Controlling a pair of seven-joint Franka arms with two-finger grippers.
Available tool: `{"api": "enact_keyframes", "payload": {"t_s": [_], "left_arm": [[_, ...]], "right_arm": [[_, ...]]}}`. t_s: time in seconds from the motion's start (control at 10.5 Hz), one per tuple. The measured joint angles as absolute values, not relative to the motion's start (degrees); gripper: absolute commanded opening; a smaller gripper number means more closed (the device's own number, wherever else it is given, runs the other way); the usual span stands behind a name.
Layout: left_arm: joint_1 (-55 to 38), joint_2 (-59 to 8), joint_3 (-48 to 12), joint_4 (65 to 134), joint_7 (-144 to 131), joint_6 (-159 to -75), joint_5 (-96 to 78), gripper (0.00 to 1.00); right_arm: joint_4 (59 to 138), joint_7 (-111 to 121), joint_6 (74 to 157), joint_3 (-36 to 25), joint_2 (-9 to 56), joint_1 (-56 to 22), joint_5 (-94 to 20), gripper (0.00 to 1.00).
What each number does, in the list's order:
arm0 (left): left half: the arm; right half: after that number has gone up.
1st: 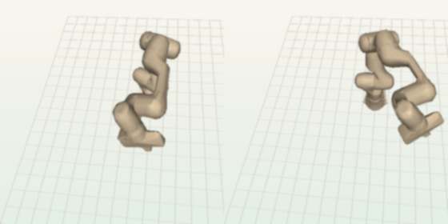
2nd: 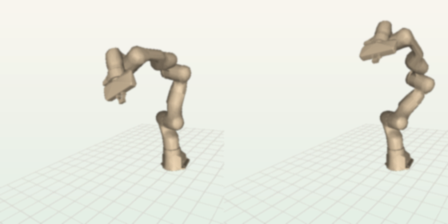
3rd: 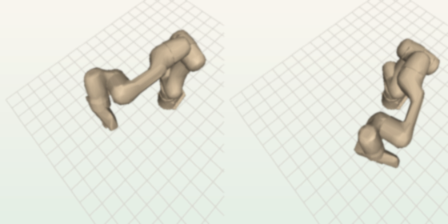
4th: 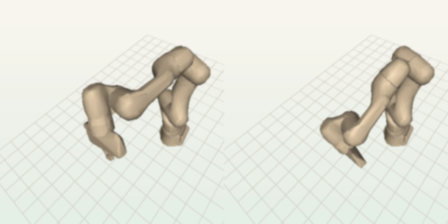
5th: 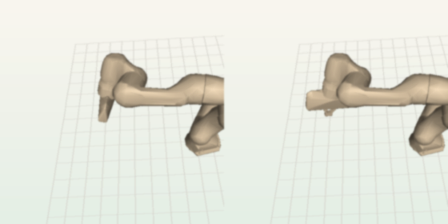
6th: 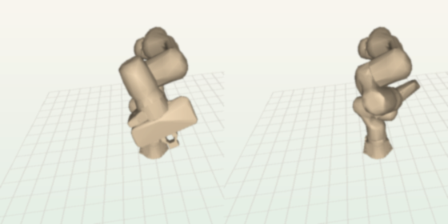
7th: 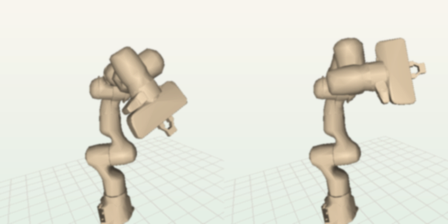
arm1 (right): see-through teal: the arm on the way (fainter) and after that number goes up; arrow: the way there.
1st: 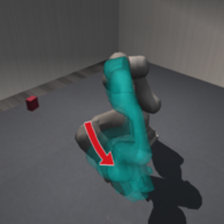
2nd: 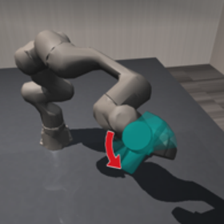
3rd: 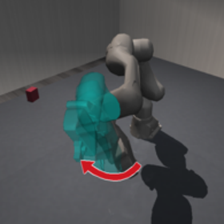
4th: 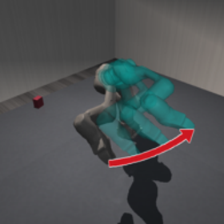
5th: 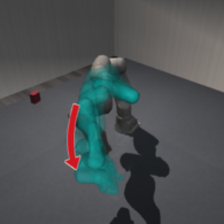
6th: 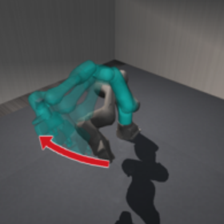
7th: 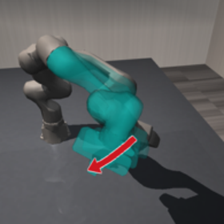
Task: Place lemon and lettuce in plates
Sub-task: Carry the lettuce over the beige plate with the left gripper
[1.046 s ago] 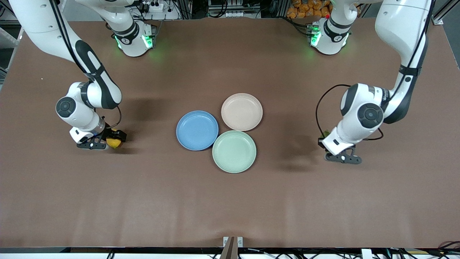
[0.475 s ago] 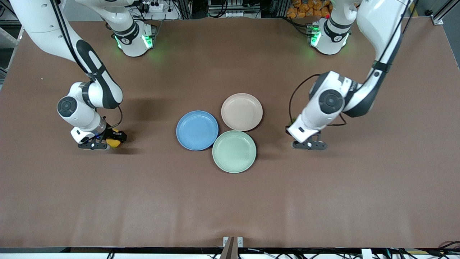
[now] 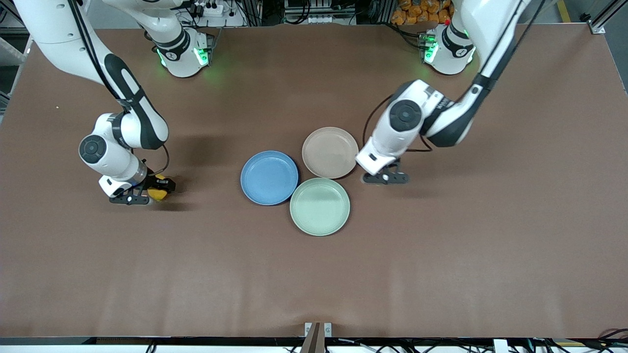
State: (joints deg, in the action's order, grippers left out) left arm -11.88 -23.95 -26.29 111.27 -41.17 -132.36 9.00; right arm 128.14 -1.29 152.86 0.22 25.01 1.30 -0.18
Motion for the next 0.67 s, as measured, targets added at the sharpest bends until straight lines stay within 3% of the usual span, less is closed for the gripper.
{"api": "enact_keyframes", "payload": {"t_s": [0.67], "left_arm": [[-22.19,-26.85,-26.31,108.79,-52.93,-132.39,9.0,0.0]], "right_arm": [[117.78,-11.16,139.17,8.78,24.31,-1.0,-0.22,0.4]]}}
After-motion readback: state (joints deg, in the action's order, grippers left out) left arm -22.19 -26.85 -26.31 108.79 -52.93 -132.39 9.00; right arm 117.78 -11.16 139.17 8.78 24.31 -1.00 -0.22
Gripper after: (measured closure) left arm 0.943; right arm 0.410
